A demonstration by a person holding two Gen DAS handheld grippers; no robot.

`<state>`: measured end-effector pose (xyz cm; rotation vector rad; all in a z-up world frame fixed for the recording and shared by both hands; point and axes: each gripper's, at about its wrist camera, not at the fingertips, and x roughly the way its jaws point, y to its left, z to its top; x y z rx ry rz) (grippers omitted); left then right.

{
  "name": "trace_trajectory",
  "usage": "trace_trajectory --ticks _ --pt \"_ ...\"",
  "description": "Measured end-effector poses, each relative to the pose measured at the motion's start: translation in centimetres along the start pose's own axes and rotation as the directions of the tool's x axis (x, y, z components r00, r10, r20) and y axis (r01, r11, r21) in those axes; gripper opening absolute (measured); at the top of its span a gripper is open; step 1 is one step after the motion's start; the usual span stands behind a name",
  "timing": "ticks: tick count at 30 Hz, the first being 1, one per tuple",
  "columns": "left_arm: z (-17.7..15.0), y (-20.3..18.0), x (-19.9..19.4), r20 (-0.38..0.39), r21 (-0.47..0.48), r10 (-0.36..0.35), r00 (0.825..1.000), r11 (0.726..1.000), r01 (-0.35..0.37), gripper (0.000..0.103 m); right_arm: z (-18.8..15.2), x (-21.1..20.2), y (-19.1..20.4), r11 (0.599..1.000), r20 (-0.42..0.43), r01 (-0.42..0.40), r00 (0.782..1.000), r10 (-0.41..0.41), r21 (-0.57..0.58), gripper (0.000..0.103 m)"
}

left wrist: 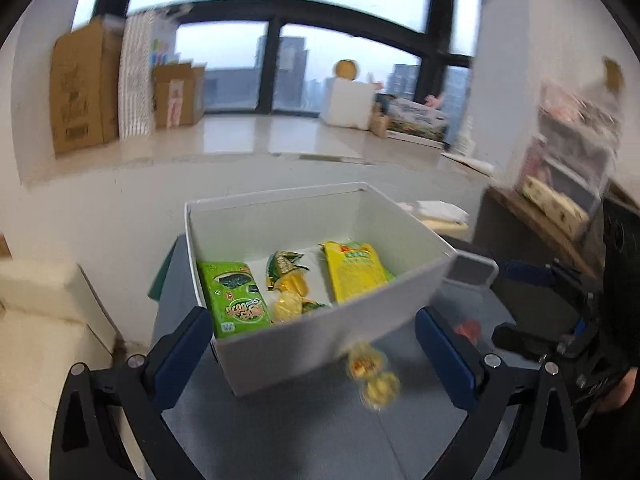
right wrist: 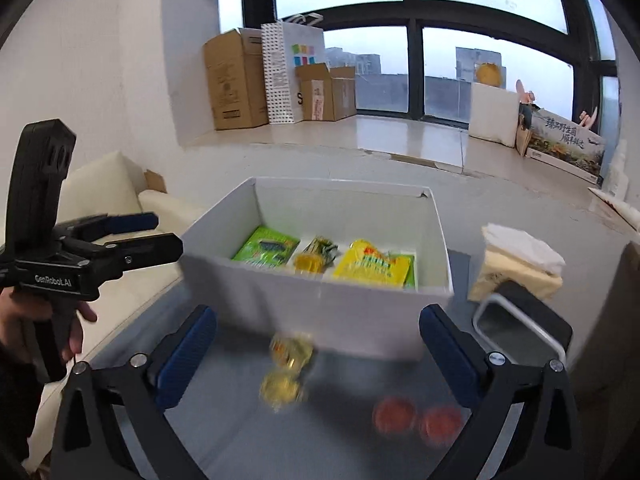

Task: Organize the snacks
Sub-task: 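Grasp a pink jelly cup with the right tool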

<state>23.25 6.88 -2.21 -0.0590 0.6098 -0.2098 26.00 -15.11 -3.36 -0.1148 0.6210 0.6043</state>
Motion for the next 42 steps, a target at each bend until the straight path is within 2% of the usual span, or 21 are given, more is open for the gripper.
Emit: trace_trajectory --ticks 5,8,13,17,22,27,28,30,32,34,36,42 --pt "-3.2 -2.6 -3.5 -0.001 0.007 -0.023 1.000 1.000 0.023 0.103 -4.6 -4.5 -0.4 0.994 0.045 0.001 0.999 -0.006 0.109 0.103" --pt "-6.0 -4.0 -4.5 -0.023 -0.023 -0.032 0.999 0.999 0.032 0.103 -8.0 -6.2 -0.9 0.984 0.051 0.050 0.997 -0.059 0.173 0.103" --pt "-9.7 -5.7 -4.8 -0.082 -0.046 -0.054 0.995 0.998 0.050 0.103 -11.6 -5.1 -2.3 0.974 -0.044 0.101 0.995 -0.094 0.204 0.103" --pt "-11.1 -6.5 -5.2 -0.102 -0.064 -0.040 0.994 0.997 0.034 0.103 -12.1 -3.8 -4.4 0.963 -0.077 0.119 0.992 -0.103 0.243 0.103" --pt "-11.2 -6.6 -5.7 -0.108 -0.060 -0.017 0.994 0.998 0.011 0.103 -11.1 -1.4 -8.9 0.932 -0.130 0.213 0.975 -0.182 0.293 0.103" --pt "-11.4 -6.7 -5.3 -0.133 -0.049 -0.023 0.991 0.999 0.017 0.103 -9.7 1.5 -12.0 0.926 -0.157 0.224 0.971 -0.183 0.305 0.102" --pt "-11.4 -6.8 -5.1 -0.140 -0.044 -0.017 0.990 0.999 0.011 0.103 -9.4 2.1 -12.2 0.930 -0.157 0.223 0.970 -0.184 0.292 0.100" --pt "-11.4 -6.8 -4.5 -0.154 -0.046 -0.013 0.988 0.999 0.006 0.103 -9.2 3.3 -12.1 0.933 -0.188 0.252 0.960 -0.207 0.256 0.085" --pt "-11.4 -7.0 -3.8 -0.172 -0.046 -0.015 0.985 0.999 0.007 0.103 -9.4 5.2 -12.5 0.938 -0.245 0.244 0.952 -0.183 0.248 0.054" --pt "-11.3 -7.3 -3.3 -0.182 -0.031 -0.014 0.983 0.999 0.009 0.103 -9.8 6.5 -13.0 0.940 -0.275 0.213 0.952 -0.137 0.266 0.044" --pt "-11.2 -7.6 -2.8 -0.188 -0.017 -0.013 0.982 1.000 0.010 0.103 -10.0 6.5 -12.8 0.946 -0.254 0.208 0.956 -0.144 0.249 0.039" --pt "-10.4 -7.7 0.3 -0.220 -0.045 -0.024 0.975 0.999 0.015 0.103 -10.7 4.1 -11.9 0.953 -0.206 0.176 0.970 -0.126 0.246 0.039"
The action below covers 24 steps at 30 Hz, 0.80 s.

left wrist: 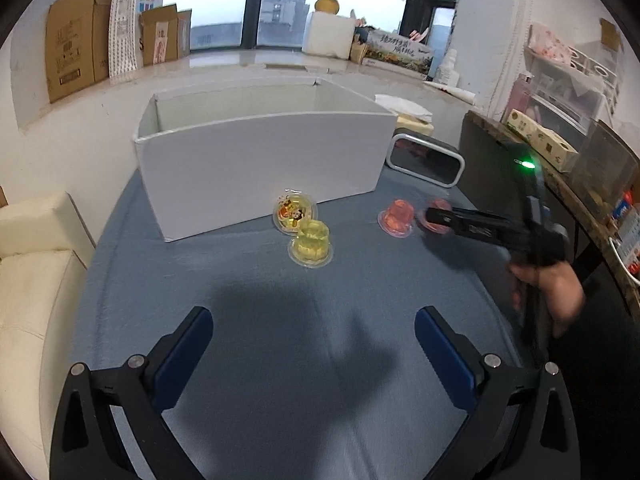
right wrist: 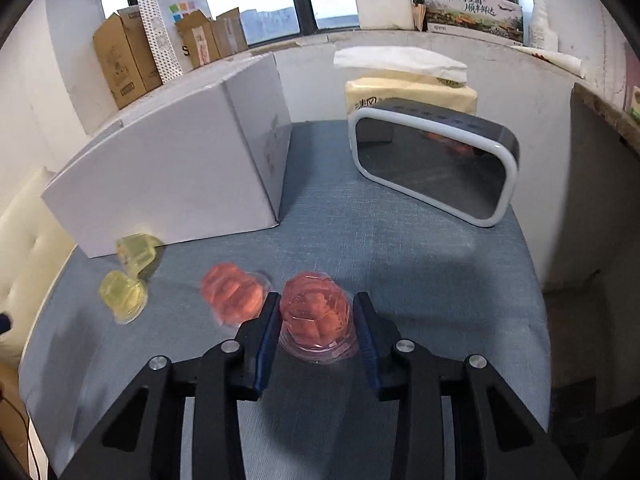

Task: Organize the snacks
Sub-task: 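Grasp a pink jelly cup with the right tool, then grasp the pale green jelly cup with the left tool while the right tool holds the pink cup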

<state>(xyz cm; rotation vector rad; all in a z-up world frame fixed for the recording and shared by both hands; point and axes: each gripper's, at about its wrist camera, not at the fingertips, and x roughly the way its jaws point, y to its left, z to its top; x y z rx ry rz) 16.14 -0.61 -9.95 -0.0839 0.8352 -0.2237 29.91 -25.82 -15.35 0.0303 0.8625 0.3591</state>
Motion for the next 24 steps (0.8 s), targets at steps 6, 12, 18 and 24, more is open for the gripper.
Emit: trace_trajectory --ticks 6,12,18,24 --pt "2.9 -0.2 4.4 -0.022 -0.013 0.038 0.999 0.999 -0.038 0.103 -1.5 -4.2 0.5 0.998 0.049 -0.058 0.997 0.057 0.016 0.039" --pt "4.9 -0.6 9.1 -0.036 -0.003 0.040 0.999 0.999 -0.040 0.103 -2.7 -7.1 2.1 0.994 0.085 -0.113 0.990 0.113 -0.003 0.039" --pt "5.4 -0.4 12.1 -0.076 -0.012 0.053 0.996 0.998 -0.054 0.103 -3.5 -8.7 2.8 0.987 0.114 -0.158 0.981 0.155 0.015 0.040" --pt "4.9 -0.2 12.9 -0.110 0.011 0.059 0.992 0.998 -0.059 0.041 -3.7 -8.6 2.8 0.987 0.115 -0.159 0.981 0.155 0.024 0.040"
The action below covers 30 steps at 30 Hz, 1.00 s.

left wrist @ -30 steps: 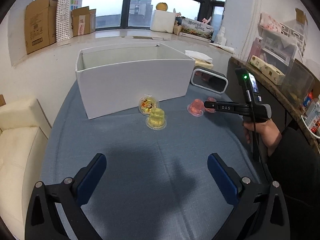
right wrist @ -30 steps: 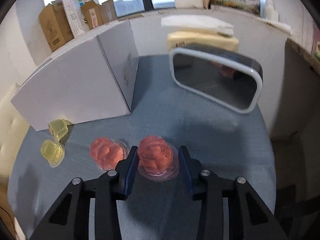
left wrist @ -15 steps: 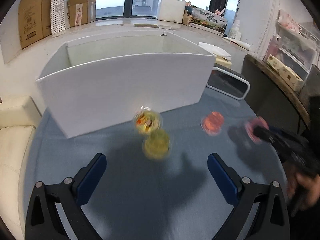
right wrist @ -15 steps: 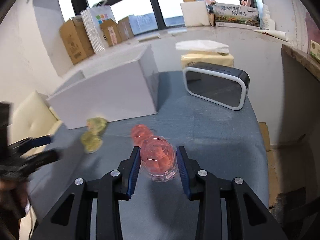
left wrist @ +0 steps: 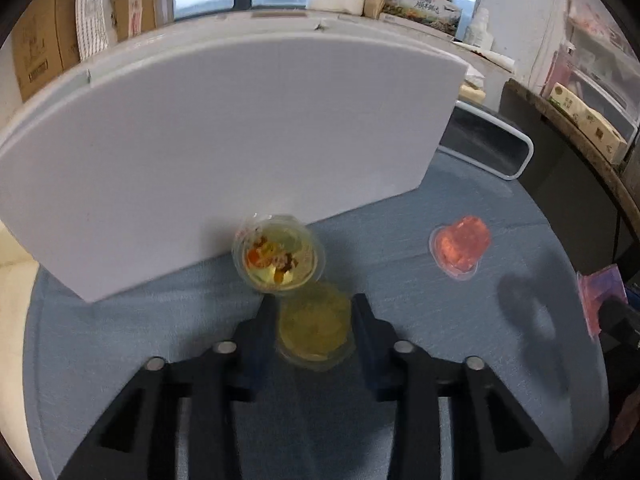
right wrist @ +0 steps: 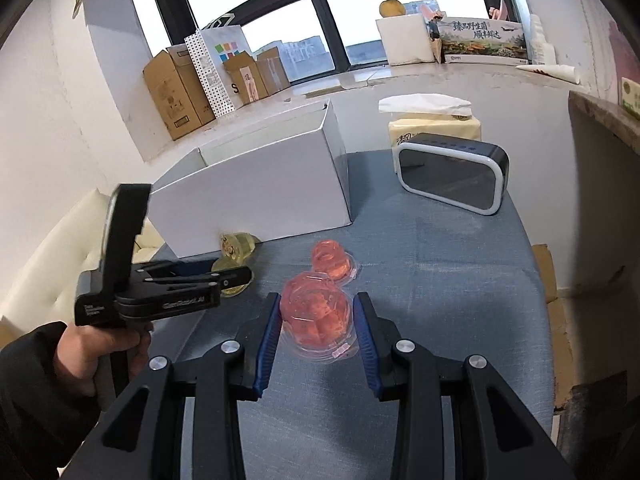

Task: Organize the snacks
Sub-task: 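Grasp the pale green jelly cup with the left tool while the right tool holds the pink cup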

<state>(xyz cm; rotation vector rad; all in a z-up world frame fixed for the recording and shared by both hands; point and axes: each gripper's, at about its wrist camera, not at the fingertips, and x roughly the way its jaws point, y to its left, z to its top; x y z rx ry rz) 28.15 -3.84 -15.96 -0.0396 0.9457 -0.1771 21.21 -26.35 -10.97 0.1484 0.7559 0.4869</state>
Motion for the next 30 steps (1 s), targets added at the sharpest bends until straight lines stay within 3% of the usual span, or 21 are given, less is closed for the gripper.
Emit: trace_trajectory --ticks 5,10,12,15,21,22,26,30 --pt "-0.5 -0.1 -2.0 0.045 0.034 -0.042 0.998 0.999 0.041 0.040 -0.3 0.1 0.6 1.000 -0.001 -0.011 1.000 0.011 -0.006 0.040" --pt "-1.3 -0.3 -7.2 0.134 0.065 -0.089 0.987 0.995 0.081 0.039 0.2 -0.3 1.6 0.999 0.017 -0.041 0.999 0.041 -0.007 0.040" --pt "-1.6 -0.3 -9.7 0.169 0.085 -0.098 0.981 0.993 0.084 0.018 0.6 -0.3 2.5 0.998 0.022 -0.052 0.998 0.053 -0.022 0.040" --pt "-2.0 -0.1 -12.7 0.214 0.108 -0.095 0.972 0.991 0.074 0.016 1.5 -0.1 4.0 0.996 0.031 -0.069 0.997 0.070 -0.053 0.040" --pt "-3.3 2.2 -11.7 0.164 0.077 -0.089 0.982 0.994 0.077 0.016 1.5 1.5 6.4 0.993 0.012 -0.064 0.998 0.065 -0.097 0.040" --pt "-3.4 2.5 -11.2 0.153 0.063 -0.084 0.985 0.995 0.075 0.021 1.3 1.7 6.8 0.993 0.004 -0.063 0.998 0.064 -0.104 0.040" --pt "-3.4 2.3 -8.6 0.115 0.054 -0.099 0.988 0.994 0.094 0.086 0.7 1.6 6.9 0.992 -0.004 -0.060 0.998 0.060 -0.108 0.040" --pt "-2.9 0.8 -6.0 0.072 0.084 -0.099 0.993 0.992 0.092 0.090 0.5 0.9 6.4 0.994 0.002 -0.046 0.999 0.046 -0.101 0.040"
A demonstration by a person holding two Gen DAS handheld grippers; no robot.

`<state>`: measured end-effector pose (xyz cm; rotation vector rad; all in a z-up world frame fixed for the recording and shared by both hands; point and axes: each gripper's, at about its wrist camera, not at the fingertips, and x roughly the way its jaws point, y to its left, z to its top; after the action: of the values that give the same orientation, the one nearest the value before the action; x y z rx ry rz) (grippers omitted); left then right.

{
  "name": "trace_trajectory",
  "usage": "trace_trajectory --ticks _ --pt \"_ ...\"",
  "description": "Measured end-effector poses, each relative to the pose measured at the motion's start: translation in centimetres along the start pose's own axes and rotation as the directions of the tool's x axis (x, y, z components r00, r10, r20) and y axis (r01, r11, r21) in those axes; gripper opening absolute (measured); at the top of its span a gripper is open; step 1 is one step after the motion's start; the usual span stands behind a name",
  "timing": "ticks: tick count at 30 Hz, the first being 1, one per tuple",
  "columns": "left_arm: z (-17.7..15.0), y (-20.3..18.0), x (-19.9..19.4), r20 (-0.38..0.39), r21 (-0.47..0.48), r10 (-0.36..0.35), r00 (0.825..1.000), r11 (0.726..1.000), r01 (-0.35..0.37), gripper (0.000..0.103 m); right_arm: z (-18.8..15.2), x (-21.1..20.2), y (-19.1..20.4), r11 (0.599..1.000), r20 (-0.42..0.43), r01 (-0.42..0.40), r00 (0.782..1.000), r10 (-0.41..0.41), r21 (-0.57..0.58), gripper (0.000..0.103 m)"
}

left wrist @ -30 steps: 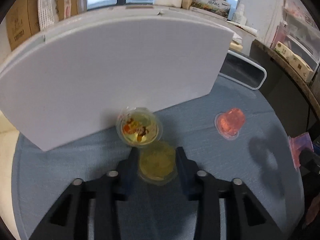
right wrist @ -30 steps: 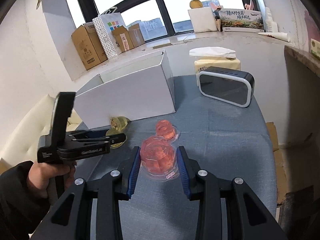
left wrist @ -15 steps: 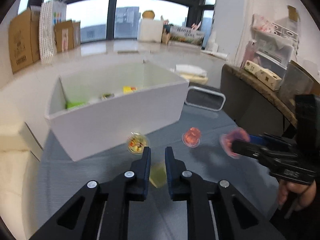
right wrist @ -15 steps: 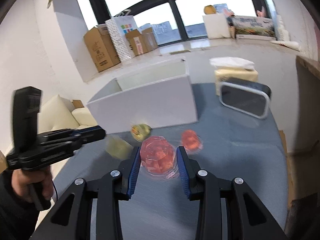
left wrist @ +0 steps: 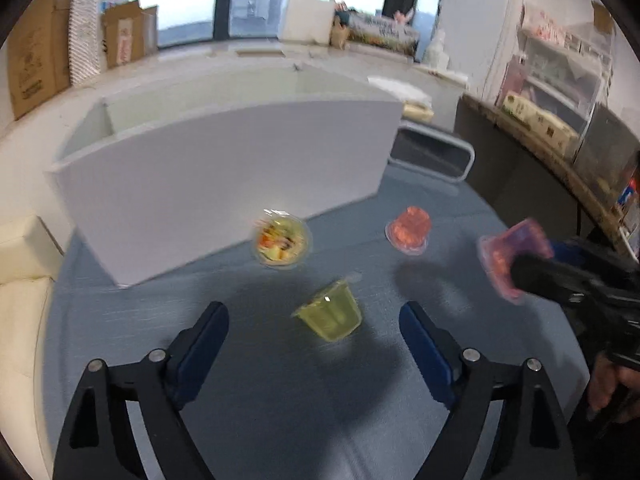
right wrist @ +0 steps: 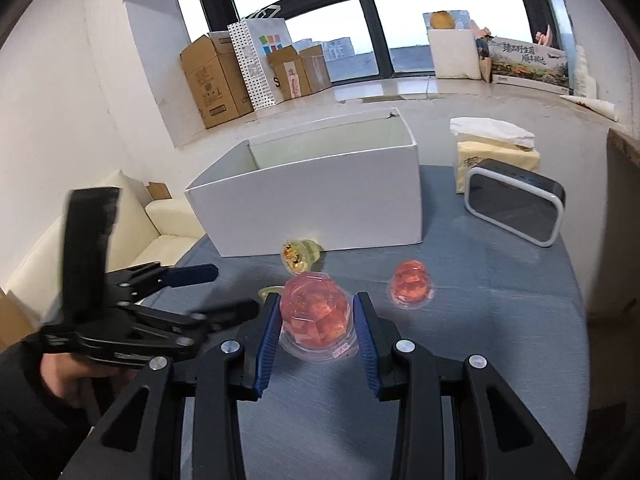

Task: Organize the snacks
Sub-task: 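Grasp the pale green jelly cup with the left tool while the right tool holds the pink cup, then carry both jelly cups over the white box and open both tools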

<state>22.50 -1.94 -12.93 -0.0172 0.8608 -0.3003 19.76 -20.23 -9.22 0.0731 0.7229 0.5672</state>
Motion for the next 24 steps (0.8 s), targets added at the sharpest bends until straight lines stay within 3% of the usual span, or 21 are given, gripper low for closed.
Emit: trace_trajectory --ticks 10,12,13,20,24 --pt "0.3 -0.7 3.6 -0.058 0.022 0.007 0.998 1.000 -0.005 0.088 -0.4 -1.5 -1.6 0.999 0.017 0.024 1.000 -0.025 0.034 0.040" --pt "0.3 -0.7 4.0 -0.073 0.031 0.015 0.997 0.999 -0.012 0.053 -0.5 -1.5 -1.8 0.999 0.018 0.025 1.000 -0.025 0.040 0.040" --pt "0.2 -0.6 4.2 -0.086 0.021 0.014 0.996 1.000 -0.012 0.051 -0.5 -1.5 -1.8 0.999 0.017 0.023 1.000 -0.024 0.042 0.040" --pt "-0.2 -0.5 2.4 -0.061 0.023 -0.033 0.998 0.999 0.035 0.051 -0.6 -1.4 -1.7 0.999 0.018 0.021 1.000 -0.022 0.046 0.040" --pt "0.6 -0.4 -1.4 0.023 0.020 -0.053 0.998 0.998 0.053 0.051 -0.4 -1.3 -1.3 0.999 0.020 0.019 1.000 -0.020 0.041 0.040"
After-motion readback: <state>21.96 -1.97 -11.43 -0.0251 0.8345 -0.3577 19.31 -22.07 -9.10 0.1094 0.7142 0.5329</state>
